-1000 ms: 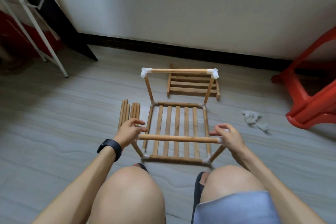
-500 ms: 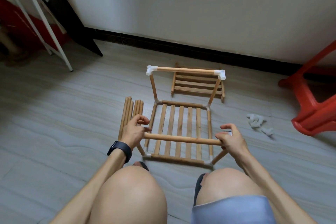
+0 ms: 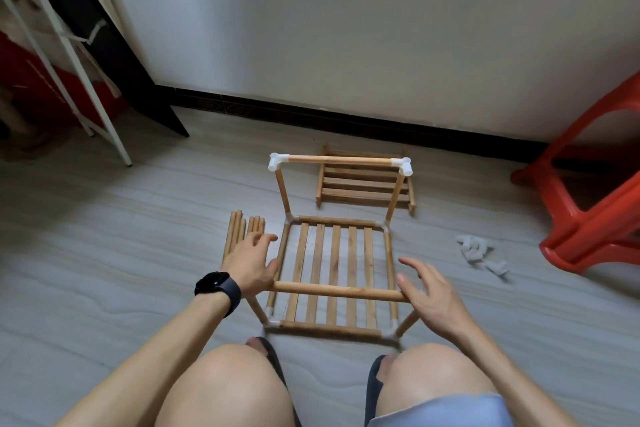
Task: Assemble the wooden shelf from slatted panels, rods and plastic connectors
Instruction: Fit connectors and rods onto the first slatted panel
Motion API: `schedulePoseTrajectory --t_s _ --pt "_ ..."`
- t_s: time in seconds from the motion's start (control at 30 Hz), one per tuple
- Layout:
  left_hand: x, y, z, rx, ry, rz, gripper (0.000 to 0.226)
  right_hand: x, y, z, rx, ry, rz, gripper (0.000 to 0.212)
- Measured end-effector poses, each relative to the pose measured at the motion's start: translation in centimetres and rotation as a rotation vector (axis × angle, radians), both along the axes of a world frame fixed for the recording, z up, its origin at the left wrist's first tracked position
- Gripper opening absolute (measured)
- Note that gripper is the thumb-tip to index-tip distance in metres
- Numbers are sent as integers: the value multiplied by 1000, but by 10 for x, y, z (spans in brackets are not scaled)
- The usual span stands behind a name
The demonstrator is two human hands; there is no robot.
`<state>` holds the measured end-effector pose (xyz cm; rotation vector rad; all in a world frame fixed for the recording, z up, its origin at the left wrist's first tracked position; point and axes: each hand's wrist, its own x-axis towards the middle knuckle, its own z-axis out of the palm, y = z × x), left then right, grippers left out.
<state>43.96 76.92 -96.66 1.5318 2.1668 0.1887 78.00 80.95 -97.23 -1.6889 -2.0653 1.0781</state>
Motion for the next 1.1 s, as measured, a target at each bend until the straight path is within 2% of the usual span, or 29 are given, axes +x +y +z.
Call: schedulePoseTrajectory --t_s 0.1,0.2,0.23,0.4,0.43,0.53,0.6,0.8,0.93,1.1 --pt "11 28 28 -23 109 -172 56 12 3 1 26 -28 43 70" --pt "32 66 57 7 212 -343 60 24 18 3 11 -88 50 54" --pt "40 79 65 23 249 -396 61 28 26 4 12 -121 64 55" --pt "75 149 78 93 369 -531 66 36 91 0 62 -322 145 85" --pt "83 164 76 99 369 -538 66 36 107 -3 74 -349 151 85" --pt "105 210 62 102 356 -551 65 36 159 -22 95 -422 168 61" --pt "116 242 48 100 356 -549 64 35 195 -40 82 -445 153 56" --pt "127 302 -4 101 244 -488 58 33 289 -103 -102 -462 -1 56" --pt "127 304 -25 252 250 -410 73 22 337 -137 -216 -342 -216 69" --pt "132 303 -36 258 269 -403 67 1 364 -161 -276 -241 -363 70"
